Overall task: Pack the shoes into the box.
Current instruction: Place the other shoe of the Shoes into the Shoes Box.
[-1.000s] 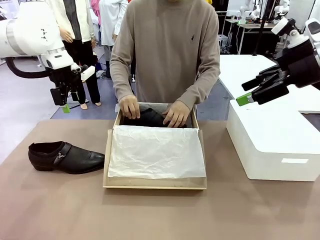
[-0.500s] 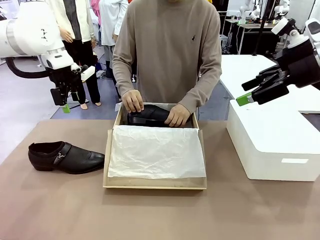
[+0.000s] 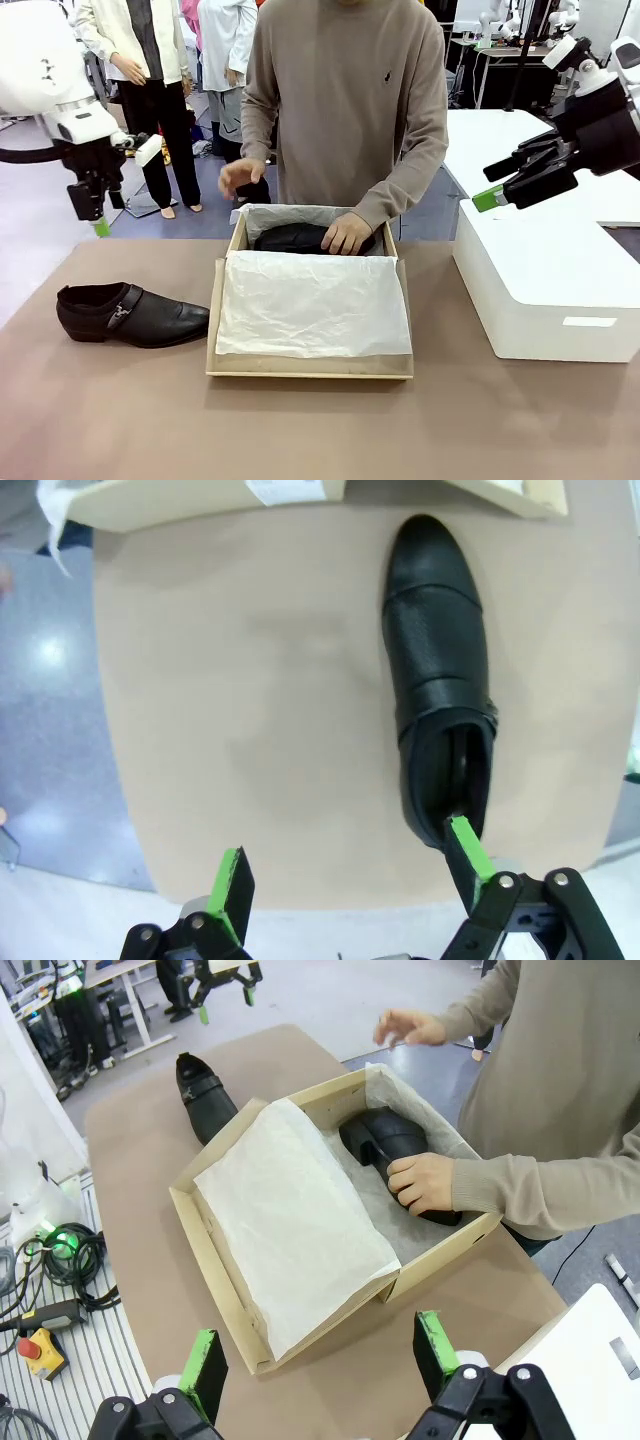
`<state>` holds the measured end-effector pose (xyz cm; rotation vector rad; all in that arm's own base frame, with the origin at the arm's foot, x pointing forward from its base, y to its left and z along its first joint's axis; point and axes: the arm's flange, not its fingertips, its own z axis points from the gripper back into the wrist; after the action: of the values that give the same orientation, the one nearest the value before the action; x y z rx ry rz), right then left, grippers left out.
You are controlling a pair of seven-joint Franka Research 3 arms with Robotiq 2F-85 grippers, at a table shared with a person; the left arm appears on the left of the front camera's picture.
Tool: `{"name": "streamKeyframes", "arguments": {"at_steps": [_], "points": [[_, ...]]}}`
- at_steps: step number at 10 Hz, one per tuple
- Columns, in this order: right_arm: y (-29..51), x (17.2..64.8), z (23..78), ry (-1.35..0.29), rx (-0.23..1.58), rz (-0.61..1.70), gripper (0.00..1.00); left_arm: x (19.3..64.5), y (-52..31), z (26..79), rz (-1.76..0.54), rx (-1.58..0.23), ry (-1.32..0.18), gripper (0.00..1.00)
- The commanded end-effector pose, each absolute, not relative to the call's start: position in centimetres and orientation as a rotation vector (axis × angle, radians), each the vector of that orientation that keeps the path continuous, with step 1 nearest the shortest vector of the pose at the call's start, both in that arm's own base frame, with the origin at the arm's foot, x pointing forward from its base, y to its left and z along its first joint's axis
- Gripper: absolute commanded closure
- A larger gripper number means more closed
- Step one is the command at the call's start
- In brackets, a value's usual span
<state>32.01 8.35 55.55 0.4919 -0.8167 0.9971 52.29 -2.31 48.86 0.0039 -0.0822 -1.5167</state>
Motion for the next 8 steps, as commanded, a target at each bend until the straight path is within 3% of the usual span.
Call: {"name": "streamKeyframes", "arguments": {"at_steps": [1, 8], "points": [[8.3, 32.4, 55.5, -0.835, 0.508, 1.02, 0.0, 50.0, -1.3, 47.0, -1.506, 0.043, -0.089, 0.0], [8.3, 32.4, 55.5, -0.835, 0.508, 1.02, 0.0, 50.5, 0.3, 42.7, -1.482, -0.042, -0.024, 0.0]]}}
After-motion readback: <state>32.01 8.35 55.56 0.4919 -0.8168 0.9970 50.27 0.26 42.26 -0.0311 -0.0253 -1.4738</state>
